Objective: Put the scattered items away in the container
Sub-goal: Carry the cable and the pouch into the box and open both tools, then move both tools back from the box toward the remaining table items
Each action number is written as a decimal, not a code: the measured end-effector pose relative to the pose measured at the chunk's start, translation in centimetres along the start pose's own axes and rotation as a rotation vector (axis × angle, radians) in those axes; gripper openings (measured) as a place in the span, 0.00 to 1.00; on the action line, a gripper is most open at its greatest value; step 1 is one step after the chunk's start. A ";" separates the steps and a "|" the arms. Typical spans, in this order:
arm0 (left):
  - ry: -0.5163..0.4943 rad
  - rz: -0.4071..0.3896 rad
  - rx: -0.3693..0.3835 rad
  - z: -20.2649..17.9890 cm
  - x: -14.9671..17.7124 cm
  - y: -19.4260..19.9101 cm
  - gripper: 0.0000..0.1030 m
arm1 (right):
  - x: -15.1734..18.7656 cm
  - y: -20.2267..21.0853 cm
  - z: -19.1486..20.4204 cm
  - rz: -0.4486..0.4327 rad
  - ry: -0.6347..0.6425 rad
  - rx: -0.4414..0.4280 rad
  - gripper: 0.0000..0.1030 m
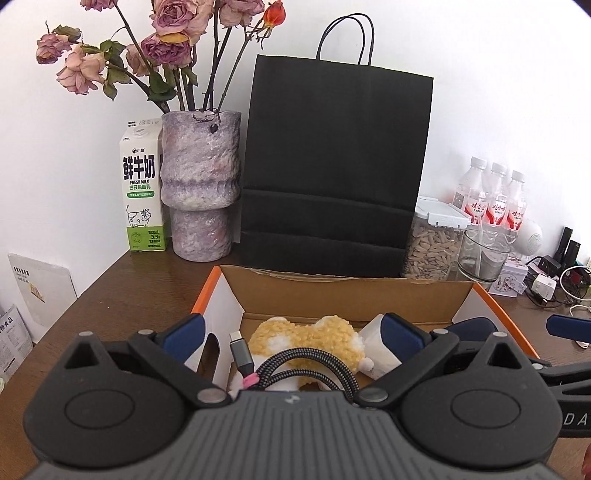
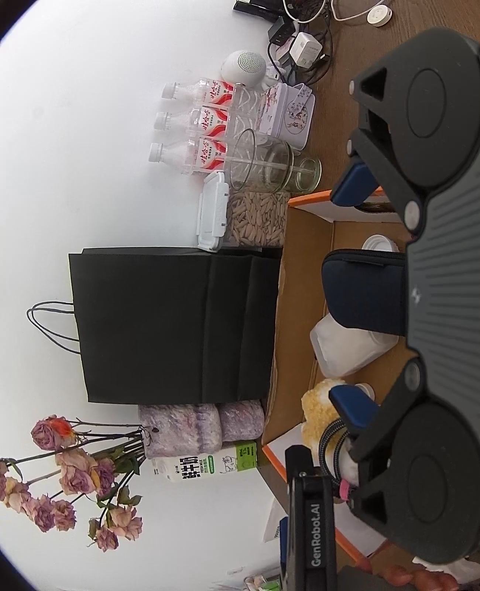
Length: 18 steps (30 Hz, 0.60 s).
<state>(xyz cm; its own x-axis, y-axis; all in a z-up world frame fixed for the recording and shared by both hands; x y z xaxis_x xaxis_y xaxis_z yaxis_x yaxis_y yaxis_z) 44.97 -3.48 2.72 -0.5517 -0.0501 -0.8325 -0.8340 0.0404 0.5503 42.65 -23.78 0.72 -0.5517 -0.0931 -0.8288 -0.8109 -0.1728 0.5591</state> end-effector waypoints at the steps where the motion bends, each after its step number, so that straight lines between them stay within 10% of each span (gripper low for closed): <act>1: 0.000 -0.005 -0.001 0.0 0.0 0.2 1.00 | 0.0 0.1 0.1 -0.001 0.001 0.000 1.00; 18: -0.010 -0.114 0.023 -0.2 1.9 8.8 1.00 | 1.9 6.6 2.3 -0.046 0.020 0.001 1.00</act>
<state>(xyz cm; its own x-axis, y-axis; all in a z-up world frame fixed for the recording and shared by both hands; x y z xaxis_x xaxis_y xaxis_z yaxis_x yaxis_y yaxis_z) 36.64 -3.46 5.99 -0.4533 -0.0453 -0.8902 -0.8908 0.0577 0.4507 35.81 -22.87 2.88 -0.5097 -0.1050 -0.8539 -0.8356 -0.1762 0.5204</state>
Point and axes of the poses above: each gripper's, at about its wrist camera, not at the fingertips, and y roughly against the way its jaws point, z to its left, x to its underside, the point moved 2 cm from there along -y, roughly the way its jaws point, and after that the axes turned 6 degrees about z, right-handed, at the moved point
